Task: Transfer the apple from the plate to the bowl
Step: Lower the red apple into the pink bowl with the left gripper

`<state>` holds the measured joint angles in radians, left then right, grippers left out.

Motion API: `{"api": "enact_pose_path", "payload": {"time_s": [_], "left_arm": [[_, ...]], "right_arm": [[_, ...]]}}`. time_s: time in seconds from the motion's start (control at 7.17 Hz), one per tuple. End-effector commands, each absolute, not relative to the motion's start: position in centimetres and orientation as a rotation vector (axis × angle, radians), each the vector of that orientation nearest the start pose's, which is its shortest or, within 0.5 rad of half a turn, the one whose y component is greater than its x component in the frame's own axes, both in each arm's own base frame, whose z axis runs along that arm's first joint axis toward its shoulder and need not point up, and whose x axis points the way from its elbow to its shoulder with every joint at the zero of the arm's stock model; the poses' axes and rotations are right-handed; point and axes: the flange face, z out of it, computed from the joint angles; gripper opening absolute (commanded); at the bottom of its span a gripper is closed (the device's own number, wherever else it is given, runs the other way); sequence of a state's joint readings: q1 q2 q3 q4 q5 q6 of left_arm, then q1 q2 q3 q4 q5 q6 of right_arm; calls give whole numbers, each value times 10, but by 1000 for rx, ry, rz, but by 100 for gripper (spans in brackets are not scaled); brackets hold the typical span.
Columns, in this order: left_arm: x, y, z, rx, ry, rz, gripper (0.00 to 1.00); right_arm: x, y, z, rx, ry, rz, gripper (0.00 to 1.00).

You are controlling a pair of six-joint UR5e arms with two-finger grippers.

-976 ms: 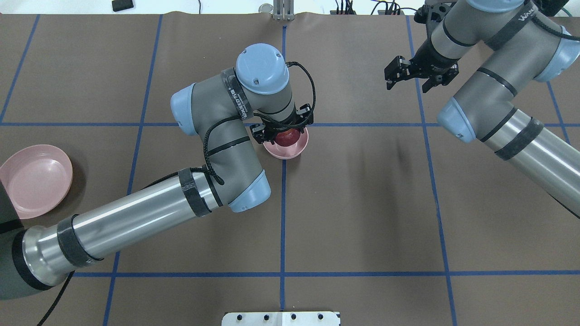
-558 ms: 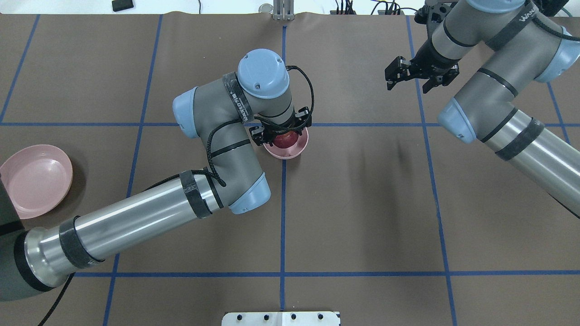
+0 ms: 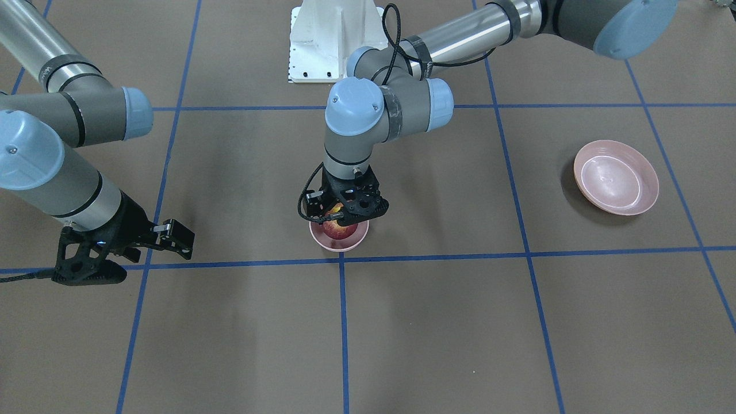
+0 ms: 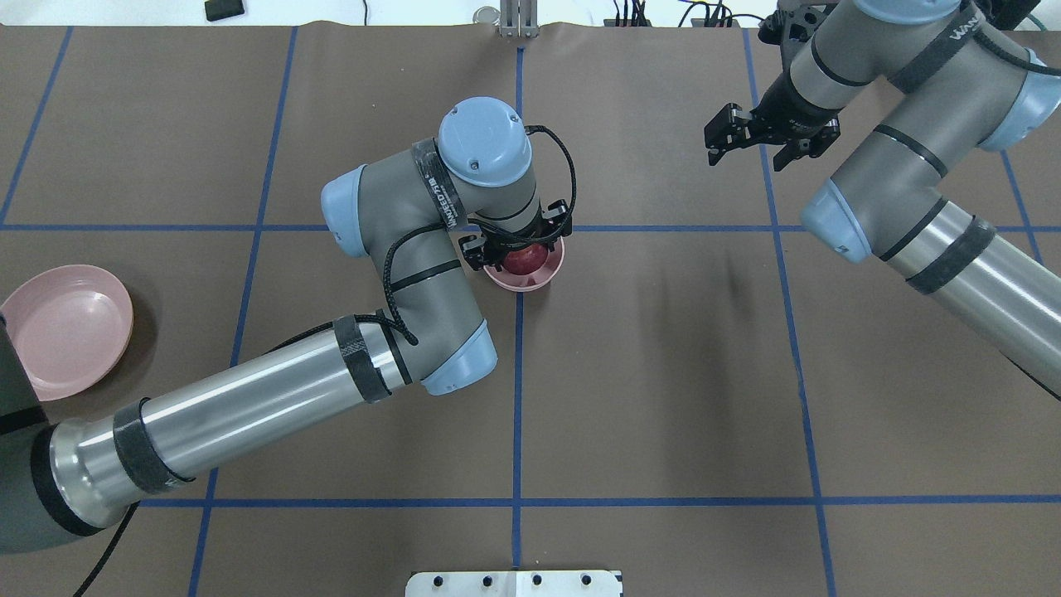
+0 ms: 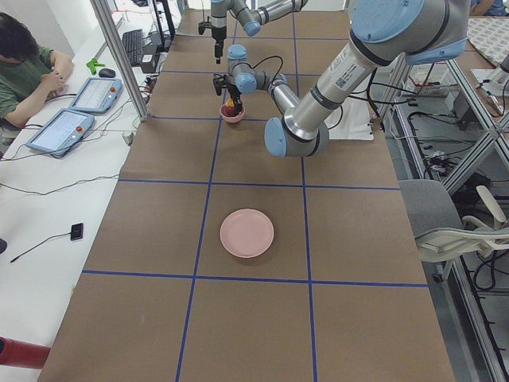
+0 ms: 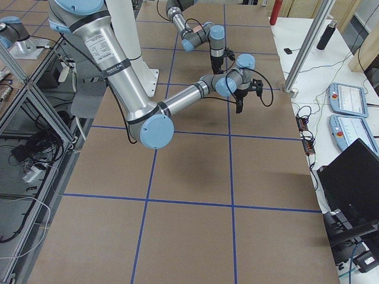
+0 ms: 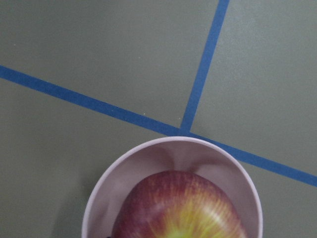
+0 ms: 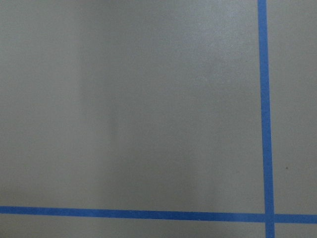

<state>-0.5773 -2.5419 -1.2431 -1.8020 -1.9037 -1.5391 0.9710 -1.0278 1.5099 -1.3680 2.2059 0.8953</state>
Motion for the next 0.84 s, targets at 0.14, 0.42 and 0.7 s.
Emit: {"api": "enact_pose_path", "payload": {"time_s": [0.14,0.42,0.7], "left_arm": [[616,-521,155,-42,916,-377,75],[610,-523,147,8,926,-394,98],[607,-521,142,20,935,-386,98]], "right_arm": [[-331,-616,345,70,-895,57,100],[-321,-620,343,85,-899,71,100],[-307,-606,349,110,-893,84,100]]}}
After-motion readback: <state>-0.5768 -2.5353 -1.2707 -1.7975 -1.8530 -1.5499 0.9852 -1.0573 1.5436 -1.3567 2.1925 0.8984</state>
